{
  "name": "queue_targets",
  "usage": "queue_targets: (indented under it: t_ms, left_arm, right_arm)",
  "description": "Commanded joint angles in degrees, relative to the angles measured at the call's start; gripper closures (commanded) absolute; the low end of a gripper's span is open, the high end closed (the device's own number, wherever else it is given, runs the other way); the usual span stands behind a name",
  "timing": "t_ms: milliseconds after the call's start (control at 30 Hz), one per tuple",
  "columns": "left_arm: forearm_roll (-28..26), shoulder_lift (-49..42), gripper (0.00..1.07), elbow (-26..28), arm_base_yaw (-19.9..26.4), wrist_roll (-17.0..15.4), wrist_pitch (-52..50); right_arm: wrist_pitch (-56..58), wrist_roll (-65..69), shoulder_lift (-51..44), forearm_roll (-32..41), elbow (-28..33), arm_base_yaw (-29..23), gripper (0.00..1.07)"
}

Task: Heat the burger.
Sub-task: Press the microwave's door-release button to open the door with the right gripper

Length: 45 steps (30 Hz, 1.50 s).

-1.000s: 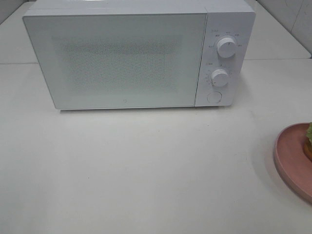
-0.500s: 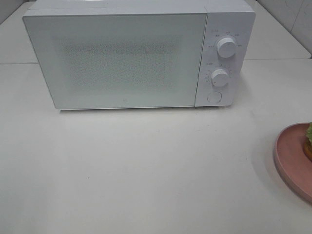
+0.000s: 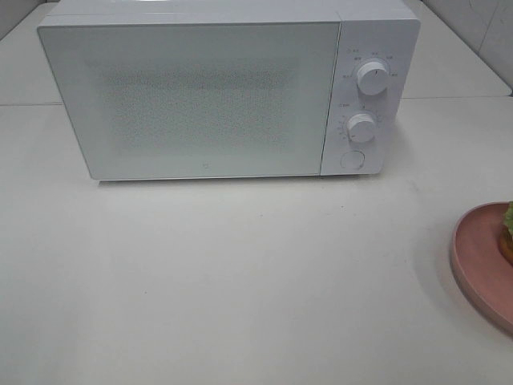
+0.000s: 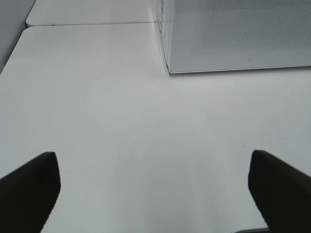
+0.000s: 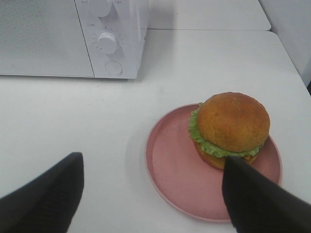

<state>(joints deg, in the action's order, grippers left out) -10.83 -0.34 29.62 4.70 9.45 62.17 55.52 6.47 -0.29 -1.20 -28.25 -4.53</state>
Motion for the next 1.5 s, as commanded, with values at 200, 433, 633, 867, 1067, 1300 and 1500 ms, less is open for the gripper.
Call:
queue_targets:
  t_ms: [200,433,633,867,1067,1300,1500]
  left_arm:
    - [0.1,-1.1,0.09,0.0,0.1,0.0,-0.9]
    - [0.1,-1.1,0.09,0.0,0.1,0.0,-0.9]
    - [0.1,-1.1,0.09,0.0,0.1,0.0,-0.9]
    - [0.1,-1.1,0.09,0.0,0.1,0.0,-0.9]
    - [0.1,-1.1,0.09,0.0,0.1,0.0,-0.9]
    - [0.1,-1.1,0.09,0.0,0.1,0.0,-0.9]
    - [0.1,-1.1,0.09,0.0,0.1,0.0,-0.9]
  right_arm:
    - [-6.4,-0.5,2.6,-0.1,-1.4,0.2,0.33]
    - [-17.4,-0.5,8.1,-0.1,0.3,0.2,0.33]
    - [-26.7,-0.5,13.3,-0.1,2.9,0.2,0.33]
    - [-41.9,-0.5,19.5,-0.3,6.1,0.2,0.33]
    - [-48.9,-0.2,24.8,-0.3,6.8,0.2,0.33]
    - [-58.2,-0.2,34.3,-0.3,6.8,0.2,0.33]
    - [-66.3,0.6,40.7,-0.3,6.8,0.2,0.33]
